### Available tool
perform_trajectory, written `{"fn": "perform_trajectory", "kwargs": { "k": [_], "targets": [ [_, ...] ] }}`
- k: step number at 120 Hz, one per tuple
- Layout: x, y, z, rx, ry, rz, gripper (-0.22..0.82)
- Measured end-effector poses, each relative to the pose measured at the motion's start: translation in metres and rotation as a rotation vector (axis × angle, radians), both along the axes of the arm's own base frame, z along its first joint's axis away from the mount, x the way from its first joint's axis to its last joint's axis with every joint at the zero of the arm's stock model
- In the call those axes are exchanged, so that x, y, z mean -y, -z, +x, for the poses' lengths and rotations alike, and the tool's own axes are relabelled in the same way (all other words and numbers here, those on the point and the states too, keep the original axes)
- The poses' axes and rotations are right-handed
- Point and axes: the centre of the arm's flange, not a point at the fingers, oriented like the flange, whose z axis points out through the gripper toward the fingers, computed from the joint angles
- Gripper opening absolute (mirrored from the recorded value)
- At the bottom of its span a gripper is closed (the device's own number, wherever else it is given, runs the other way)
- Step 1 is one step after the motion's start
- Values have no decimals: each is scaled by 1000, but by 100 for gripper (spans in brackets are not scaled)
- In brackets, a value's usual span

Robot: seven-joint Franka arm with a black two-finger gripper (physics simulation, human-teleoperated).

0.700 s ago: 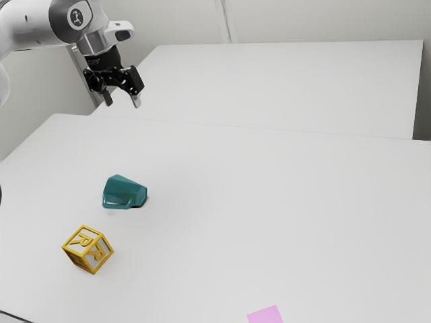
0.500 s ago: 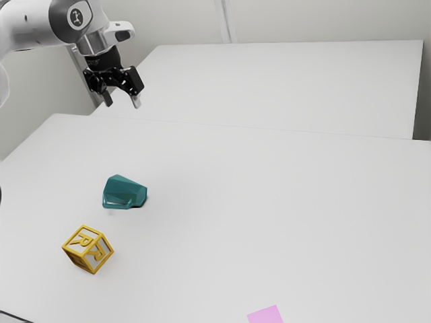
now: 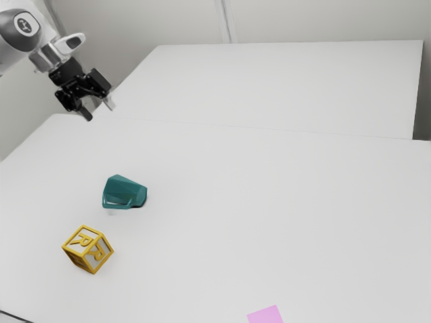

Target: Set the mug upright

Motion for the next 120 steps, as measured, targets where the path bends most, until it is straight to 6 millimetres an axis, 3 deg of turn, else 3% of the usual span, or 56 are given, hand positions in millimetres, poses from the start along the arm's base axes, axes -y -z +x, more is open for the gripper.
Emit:
{"fn": "perform_trajectory", "kwargs": {
  "k": [20, 39, 53, 78, 108, 120],
  "targets": [
    [-59, 44, -6, 8, -44, -139, 60],
    [-117, 106, -11, -1, -78, -253, 60],
    [-141, 157, -12, -9, -72, -325, 60],
    [-156, 228, -12, -2, -33, -416, 60],
    [-128, 271, -16, 14, 36, -516, 60],
    [-123, 276, -18, 33, 46, -548, 60]
  ]
}}
